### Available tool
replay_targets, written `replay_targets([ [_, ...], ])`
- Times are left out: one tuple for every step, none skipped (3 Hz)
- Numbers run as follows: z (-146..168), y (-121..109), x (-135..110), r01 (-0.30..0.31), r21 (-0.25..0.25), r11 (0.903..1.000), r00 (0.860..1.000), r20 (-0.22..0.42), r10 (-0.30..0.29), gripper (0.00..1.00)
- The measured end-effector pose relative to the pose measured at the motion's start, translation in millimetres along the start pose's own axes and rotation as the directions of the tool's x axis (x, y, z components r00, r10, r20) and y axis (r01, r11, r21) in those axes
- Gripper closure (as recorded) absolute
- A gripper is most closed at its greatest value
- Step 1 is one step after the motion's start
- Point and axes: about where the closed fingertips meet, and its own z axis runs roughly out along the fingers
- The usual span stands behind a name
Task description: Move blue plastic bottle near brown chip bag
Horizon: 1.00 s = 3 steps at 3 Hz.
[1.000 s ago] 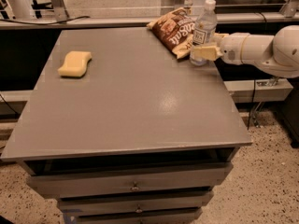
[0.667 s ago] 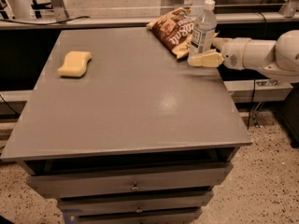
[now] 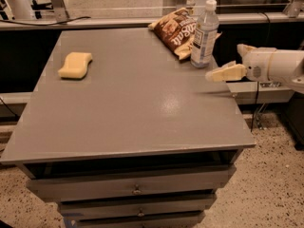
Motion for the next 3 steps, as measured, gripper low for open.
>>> replay_targets([
  [-51, 2, 1, 0.013, 0.010, 0.9999, 0.999, 0.050, -0.013, 0.00],
  [-101, 1, -5, 0.015, 0.040, 0.9991, 0.993, 0.119, -0.019, 0.00],
  [-114, 0, -4, 0.012, 0.053, 0.9985, 0.992, 0.128, -0.019, 0.00],
])
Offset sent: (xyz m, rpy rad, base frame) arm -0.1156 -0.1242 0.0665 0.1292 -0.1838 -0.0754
